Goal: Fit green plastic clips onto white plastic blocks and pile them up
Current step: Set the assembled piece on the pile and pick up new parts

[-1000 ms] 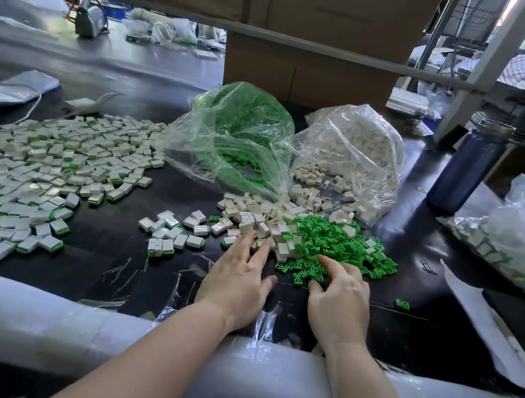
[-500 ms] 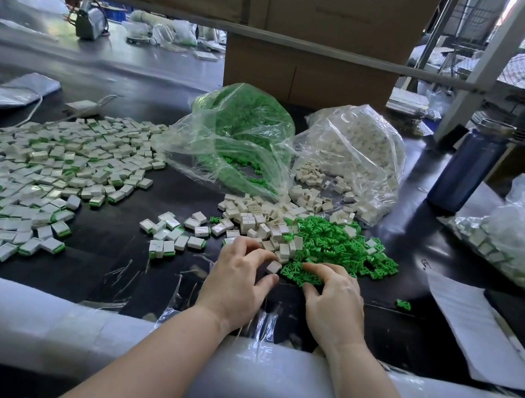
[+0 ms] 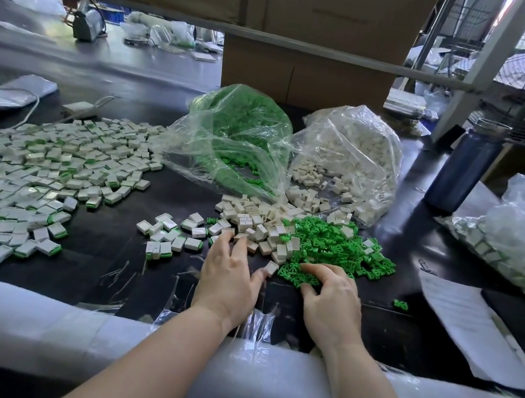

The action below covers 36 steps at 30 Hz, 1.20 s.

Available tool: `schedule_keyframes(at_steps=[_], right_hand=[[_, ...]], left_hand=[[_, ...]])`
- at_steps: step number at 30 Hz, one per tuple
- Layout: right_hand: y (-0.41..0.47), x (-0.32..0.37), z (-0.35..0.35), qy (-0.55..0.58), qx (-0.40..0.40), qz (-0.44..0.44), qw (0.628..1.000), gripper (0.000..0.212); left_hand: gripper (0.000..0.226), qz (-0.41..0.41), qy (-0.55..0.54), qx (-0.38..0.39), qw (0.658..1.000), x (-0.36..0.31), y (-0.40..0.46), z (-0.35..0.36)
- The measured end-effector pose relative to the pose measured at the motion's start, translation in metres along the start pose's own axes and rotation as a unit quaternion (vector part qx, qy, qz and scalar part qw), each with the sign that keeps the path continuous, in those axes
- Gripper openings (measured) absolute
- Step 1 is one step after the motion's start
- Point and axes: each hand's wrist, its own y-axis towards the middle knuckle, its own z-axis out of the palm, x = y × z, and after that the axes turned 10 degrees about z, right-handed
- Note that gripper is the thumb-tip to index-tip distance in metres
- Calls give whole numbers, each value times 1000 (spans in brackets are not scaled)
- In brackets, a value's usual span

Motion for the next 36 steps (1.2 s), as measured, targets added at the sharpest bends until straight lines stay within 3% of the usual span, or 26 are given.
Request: schedule_keyframes(at_steps=[15,24,36], right_hand=[[0,0,-2,9,8,4,1000,29],[-1,1,-2,15,11,6,1000,29],[-2,1,-2,14,9,5,1000,28]], left_hand=[[73,-50,189,48,980,11,3,-8],[72,-85,220,29,971,32,4,-21],[70,-74,215,90,970,42,29,-30]])
